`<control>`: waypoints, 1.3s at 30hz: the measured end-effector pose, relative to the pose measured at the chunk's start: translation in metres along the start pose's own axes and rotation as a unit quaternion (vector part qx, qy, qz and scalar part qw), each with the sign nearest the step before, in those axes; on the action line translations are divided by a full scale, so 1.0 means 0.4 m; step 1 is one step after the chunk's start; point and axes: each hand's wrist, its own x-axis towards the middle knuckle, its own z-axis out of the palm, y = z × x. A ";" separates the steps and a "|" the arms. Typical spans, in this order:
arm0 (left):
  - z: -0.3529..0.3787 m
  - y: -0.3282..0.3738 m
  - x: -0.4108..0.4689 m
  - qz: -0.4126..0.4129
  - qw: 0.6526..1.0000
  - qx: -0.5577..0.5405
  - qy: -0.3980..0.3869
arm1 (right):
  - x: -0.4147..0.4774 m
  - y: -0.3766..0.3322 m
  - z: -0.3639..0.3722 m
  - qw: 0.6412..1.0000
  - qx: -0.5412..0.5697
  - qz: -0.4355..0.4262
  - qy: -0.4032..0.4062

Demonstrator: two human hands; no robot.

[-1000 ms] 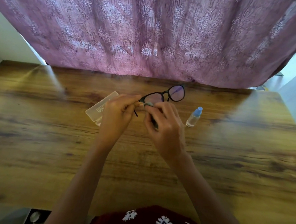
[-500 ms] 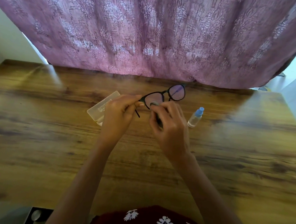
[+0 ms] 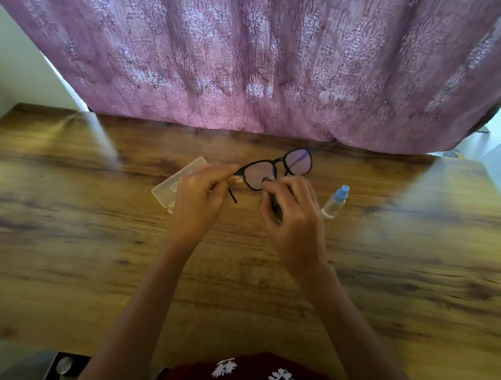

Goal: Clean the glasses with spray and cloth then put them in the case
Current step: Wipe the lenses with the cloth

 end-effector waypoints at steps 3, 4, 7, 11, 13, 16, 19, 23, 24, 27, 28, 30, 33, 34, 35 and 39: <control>0.000 0.011 -0.002 0.034 0.999 0.006 -0.017 | 0.001 -0.021 0.009 0.999 0.008 -0.030 -0.023; -0.001 0.011 -0.002 0.039 0.999 0.006 -0.020 | 0.009 -0.023 0.010 0.999 0.008 -0.031 -0.023; -0.003 0.008 -0.001 0.036 0.999 0.005 -0.016 | 0.035 -0.015 0.009 1.000 0.009 -0.016 -0.006; -0.007 0.003 -0.002 0.008 1.000 0.019 0.006 | 0.046 0.014 -0.001 1.000 0.019 0.018 0.013; -0.010 0.000 -0.002 0.002 1.000 0.021 0.013 | 0.039 0.024 -0.010 0.998 0.053 0.036 0.006; -0.015 -0.004 -0.005 -0.007 1.000 -0.003 0.018 | 0.036 0.036 -0.041 0.985 0.132 0.108 0.036; -0.018 -0.018 -0.009 -0.024 1.000 -0.014 0.014 | 0.043 0.062 -0.069 0.956 0.173 0.214 0.099; -0.020 -0.034 -0.011 -0.018 1.000 -0.019 0.002 | 0.049 0.098 -0.074 0.908 0.251 0.324 0.083; -0.020 -0.034 -0.012 -0.014 1.000 -0.024 -0.004 | 0.050 0.100 -0.073 0.894 0.283 0.340 0.074; -0.021 -0.029 -0.014 -0.011 0.999 -0.040 -0.021 | 0.057 0.091 -0.073 0.850 0.361 0.375 0.081; -0.023 -0.028 -0.015 -0.005 0.999 -0.044 -0.028 | 0.062 0.087 -0.073 0.839 0.378 0.382 0.086; -0.028 -0.029 -0.014 0.013 0.998 -0.046 -0.047 | 0.068 0.081 -0.076 0.813 0.416 0.398 0.087; -0.045 -0.031 -0.005 0.011 0.991 -0.071 -0.108 | 0.071 0.078 -0.083 0.770 0.476 0.419 0.070; -0.053 -0.023 -0.003 -0.007 0.986 -0.089 -0.142 | 0.072 0.078 -0.086 0.756 0.494 0.423 0.068; -0.058 -0.015 -0.001 -0.032 0.979 -0.111 -0.170 | 0.071 0.079 -0.087 0.744 0.511 0.427 0.067; -0.052 0.029 0.026 -0.084 0.963 -0.165 -0.195 | 0.063 0.070 -0.083 0.741 0.513 0.429 0.061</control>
